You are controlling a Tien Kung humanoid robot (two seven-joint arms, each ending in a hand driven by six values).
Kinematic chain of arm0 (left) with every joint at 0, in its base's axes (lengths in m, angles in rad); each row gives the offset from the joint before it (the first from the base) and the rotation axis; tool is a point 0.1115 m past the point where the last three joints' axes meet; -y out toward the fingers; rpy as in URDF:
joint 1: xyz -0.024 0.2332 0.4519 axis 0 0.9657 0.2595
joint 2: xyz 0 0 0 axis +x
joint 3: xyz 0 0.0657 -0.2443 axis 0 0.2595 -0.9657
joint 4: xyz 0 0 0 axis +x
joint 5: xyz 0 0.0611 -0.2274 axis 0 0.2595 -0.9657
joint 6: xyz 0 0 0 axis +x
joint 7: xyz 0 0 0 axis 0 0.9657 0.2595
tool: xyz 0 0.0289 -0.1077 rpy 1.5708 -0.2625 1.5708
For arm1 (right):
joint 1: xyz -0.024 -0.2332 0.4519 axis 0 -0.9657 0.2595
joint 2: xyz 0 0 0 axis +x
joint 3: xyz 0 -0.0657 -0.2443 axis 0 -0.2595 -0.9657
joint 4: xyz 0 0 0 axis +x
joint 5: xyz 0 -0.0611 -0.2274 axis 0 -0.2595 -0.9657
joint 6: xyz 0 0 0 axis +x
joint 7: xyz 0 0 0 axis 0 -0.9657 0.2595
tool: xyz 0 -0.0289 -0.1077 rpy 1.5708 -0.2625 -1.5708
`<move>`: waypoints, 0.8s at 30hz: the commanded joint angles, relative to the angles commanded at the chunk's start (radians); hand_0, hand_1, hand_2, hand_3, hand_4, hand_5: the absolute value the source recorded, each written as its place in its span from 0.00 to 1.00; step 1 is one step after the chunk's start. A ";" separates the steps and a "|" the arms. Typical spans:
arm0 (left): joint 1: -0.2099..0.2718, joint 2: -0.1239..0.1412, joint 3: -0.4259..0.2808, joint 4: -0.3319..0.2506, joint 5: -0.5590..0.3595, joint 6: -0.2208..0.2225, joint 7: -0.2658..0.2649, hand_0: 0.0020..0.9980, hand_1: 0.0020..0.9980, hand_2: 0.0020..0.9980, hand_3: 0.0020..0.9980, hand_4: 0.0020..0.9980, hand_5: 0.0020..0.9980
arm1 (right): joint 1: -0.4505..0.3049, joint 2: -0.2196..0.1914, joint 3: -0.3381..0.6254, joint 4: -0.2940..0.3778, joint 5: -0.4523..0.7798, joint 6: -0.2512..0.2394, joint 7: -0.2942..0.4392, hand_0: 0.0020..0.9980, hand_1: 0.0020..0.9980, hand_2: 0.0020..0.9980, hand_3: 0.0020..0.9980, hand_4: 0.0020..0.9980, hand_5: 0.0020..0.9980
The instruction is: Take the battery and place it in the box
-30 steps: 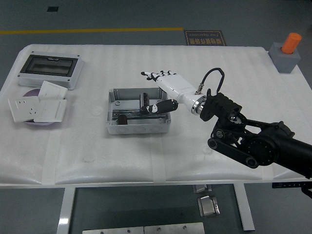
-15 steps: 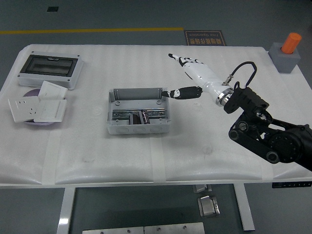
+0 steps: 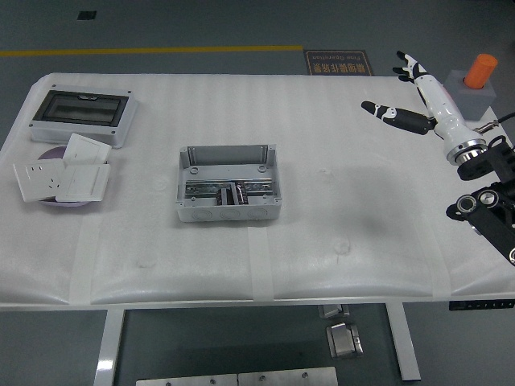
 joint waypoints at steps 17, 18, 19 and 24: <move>-0.003 0.023 0.021 0.000 -0.008 -0.002 -0.008 0.61 0.65 0.45 0.50 0.44 0.47 | -0.165 0.035 0.320 0.079 0.150 0.008 0.071 0.84 0.75 0.76 0.79 1.00 0.61; -0.003 0.025 0.023 0.000 -0.010 -0.002 -0.008 0.61 0.65 0.45 0.50 0.44 0.47 | -0.173 0.039 0.334 0.081 0.156 0.007 0.075 0.84 0.75 0.76 0.79 1.00 0.61; -0.003 0.026 0.023 0.000 -0.010 -0.002 -0.008 0.61 0.65 0.45 0.50 0.44 0.47 | -0.178 0.043 0.344 0.083 0.160 0.005 0.078 0.84 0.75 0.76 0.79 1.00 0.61; -0.001 0.033 0.018 0.000 -0.010 -0.001 -0.008 0.61 0.65 0.45 0.50 0.44 0.47 | -0.197 0.051 0.370 0.089 0.174 -0.002 0.085 0.82 0.74 0.76 0.79 1.00 0.62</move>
